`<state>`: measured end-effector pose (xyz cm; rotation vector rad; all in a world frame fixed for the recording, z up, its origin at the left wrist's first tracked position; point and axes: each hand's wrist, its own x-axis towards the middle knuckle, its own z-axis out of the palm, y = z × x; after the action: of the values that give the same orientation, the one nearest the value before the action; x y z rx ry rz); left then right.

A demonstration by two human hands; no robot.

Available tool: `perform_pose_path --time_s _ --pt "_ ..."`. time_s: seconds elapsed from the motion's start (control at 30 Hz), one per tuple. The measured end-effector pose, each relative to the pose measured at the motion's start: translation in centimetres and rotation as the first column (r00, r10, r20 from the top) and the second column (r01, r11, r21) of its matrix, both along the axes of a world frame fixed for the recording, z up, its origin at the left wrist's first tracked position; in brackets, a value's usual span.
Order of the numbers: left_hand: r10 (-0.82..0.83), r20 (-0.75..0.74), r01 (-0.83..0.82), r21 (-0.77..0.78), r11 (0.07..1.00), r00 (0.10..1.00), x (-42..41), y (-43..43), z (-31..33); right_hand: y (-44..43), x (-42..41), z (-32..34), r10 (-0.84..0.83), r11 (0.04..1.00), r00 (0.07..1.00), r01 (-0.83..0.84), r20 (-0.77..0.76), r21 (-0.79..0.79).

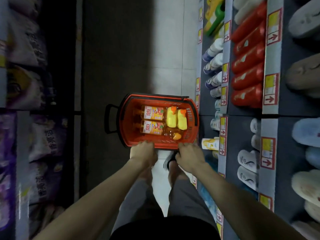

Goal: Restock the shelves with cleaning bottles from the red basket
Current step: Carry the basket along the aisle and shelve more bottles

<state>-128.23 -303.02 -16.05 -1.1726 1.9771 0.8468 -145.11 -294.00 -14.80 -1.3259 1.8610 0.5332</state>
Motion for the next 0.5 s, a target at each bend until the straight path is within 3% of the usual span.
perform_pose_path --time_s 0.27,0.5 --pt "-0.014 -0.011 0.014 0.007 1.000 1.000 -5.6 -1.8 -8.1 -2.8 -4.8 -7.7 0.045 0.999 0.999 -0.045 0.029 0.025" --pt "-0.009 0.017 0.007 0.112 0.994 1.000 -9.1 0.3 -16.6 -3.2 -7.4 -15.4 0.105 0.992 0.991 -0.110 0.080 0.061"
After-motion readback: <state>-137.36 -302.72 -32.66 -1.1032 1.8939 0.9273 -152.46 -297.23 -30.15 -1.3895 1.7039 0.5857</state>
